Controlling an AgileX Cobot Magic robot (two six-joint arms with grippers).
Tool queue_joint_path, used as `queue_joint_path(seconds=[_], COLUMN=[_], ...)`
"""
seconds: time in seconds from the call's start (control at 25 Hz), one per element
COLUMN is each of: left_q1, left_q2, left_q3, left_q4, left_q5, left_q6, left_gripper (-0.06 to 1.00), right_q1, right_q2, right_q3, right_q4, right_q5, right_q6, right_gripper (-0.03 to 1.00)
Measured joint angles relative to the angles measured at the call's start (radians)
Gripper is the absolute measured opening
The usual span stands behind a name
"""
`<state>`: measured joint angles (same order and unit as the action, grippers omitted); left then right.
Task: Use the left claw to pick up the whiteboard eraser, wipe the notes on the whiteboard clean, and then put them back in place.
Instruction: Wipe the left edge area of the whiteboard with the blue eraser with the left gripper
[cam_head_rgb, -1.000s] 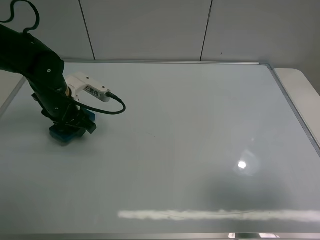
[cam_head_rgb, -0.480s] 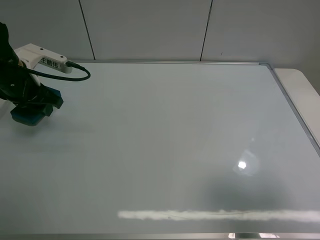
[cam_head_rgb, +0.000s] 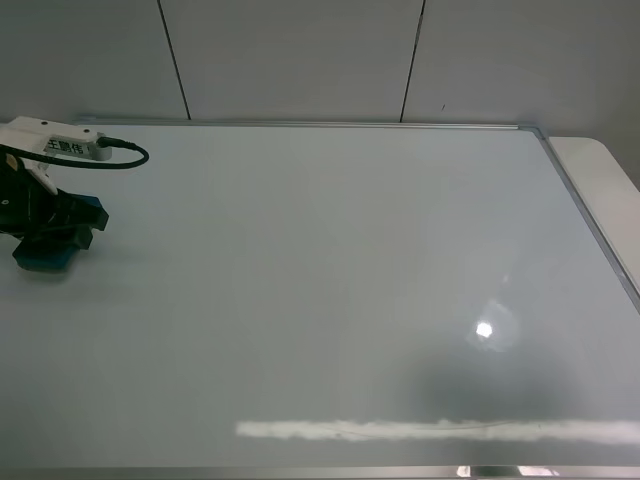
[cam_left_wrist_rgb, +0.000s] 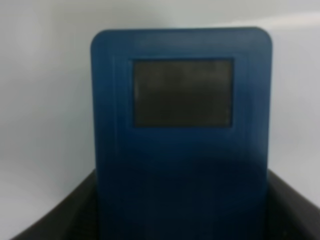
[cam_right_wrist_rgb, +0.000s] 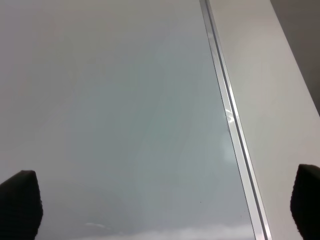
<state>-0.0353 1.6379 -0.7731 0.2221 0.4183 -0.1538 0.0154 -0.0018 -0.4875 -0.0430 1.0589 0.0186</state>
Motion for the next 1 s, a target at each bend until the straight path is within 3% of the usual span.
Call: queue_joint_path(seconds=[0.24, 0.68, 1.0], left_q1=[0.033, 0.033, 0.033], left_q2=[0.0, -0.001, -0.001], left_q3=[0.089, 0.171, 0.171], left_q4=[-0.002, -0.034, -0.035], left_q5=[-0.139, -0.245, -0.266], left_q6=[0.0, 0.0, 0.028], left_gripper=[0.55, 0.55, 0.57], right_q1=[0.0, 0.0, 0.0], right_q2=[0.0, 0.0, 0.0], right_q3=[0.0, 0.0, 0.0], right_q4=[0.0, 0.0, 0.0], right_q5=[0.0, 0.0, 0.0], right_q6=[0.0, 0.0, 0.0], right_gripper=[0.99, 0.99, 0.99])
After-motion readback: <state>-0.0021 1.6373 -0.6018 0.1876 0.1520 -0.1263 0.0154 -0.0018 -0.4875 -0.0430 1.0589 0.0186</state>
